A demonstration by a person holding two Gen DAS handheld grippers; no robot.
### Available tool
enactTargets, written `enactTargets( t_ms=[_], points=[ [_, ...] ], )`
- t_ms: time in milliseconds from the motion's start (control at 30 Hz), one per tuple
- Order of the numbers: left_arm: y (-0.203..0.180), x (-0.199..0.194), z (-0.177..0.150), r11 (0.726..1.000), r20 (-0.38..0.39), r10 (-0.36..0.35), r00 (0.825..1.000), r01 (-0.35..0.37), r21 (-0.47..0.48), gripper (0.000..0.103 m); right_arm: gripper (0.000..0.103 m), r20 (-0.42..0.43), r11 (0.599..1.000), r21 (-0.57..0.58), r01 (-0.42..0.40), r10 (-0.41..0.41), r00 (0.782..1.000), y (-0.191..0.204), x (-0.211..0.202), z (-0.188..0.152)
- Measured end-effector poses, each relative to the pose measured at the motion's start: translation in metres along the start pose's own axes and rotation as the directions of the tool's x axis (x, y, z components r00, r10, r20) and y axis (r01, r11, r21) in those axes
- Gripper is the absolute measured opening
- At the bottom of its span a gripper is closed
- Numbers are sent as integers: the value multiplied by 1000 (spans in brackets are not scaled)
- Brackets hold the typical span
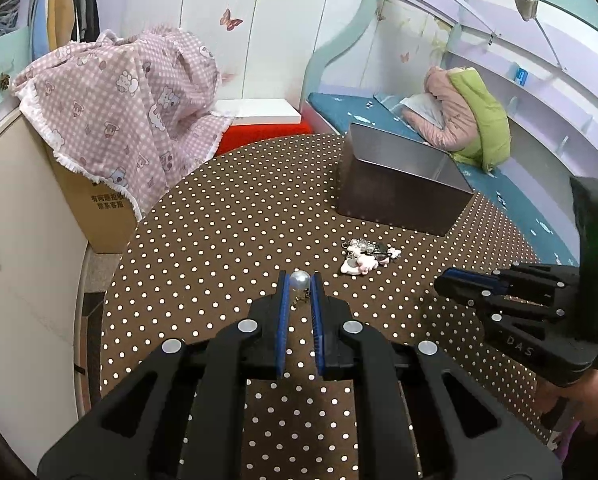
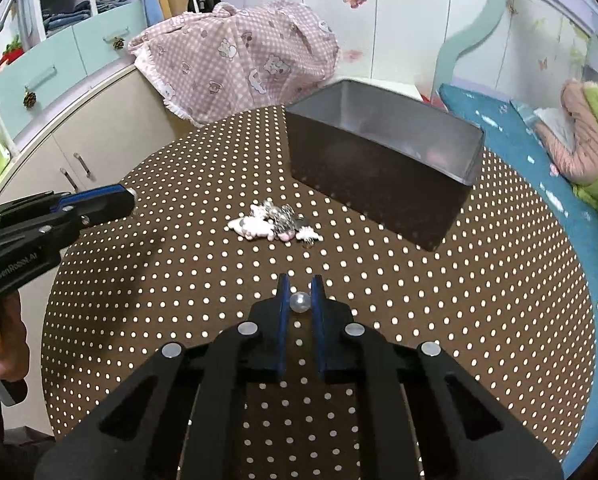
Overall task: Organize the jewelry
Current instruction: 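Hold the pearl earrings in both grippers and lift them off the table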
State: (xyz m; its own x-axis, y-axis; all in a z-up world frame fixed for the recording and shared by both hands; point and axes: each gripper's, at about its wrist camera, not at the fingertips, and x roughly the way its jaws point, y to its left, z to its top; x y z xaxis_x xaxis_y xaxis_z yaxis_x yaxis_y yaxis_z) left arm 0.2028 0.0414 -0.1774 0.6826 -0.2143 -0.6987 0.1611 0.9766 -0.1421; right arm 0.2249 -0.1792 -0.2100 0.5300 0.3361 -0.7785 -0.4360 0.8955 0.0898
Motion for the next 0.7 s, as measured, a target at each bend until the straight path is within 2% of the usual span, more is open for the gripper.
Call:
enactTargets(
  t_ms=[200, 333, 400, 600, 667, 700],
  points=[
    [-1, 0, -1, 1000, -2, 1, 1000, -1, 5, 10, 14, -24, 1000, -2, -4, 4, 1000, 3, 6, -5],
    [-1, 0, -1, 1000, -1, 2, 1000, -2, 2, 10, 25, -27, 1000, -8, 10, -10, 1000, 4, 5, -10],
    [-1, 0, -3, 1000, -1, 2, 1000, -2, 0, 10, 26, -45, 1000, -20, 16, -17, 999, 3, 8, -16],
    [-1, 1, -4, 1000, -3, -1, 1000, 1, 0, 10, 24, -22, 997, -72, 42, -44, 999, 8, 4, -23],
    [-2, 0, -4, 1000, -3, -3, 1000, 3, -2, 10, 18, -23, 995, -92, 49, -51, 998, 11, 3, -23],
    [-2, -1, -5, 1000, -1, -3, 1000, 3, -3, 10, 12, -26, 996, -85, 38, -41, 999, 10, 2, -24]
  ],
)
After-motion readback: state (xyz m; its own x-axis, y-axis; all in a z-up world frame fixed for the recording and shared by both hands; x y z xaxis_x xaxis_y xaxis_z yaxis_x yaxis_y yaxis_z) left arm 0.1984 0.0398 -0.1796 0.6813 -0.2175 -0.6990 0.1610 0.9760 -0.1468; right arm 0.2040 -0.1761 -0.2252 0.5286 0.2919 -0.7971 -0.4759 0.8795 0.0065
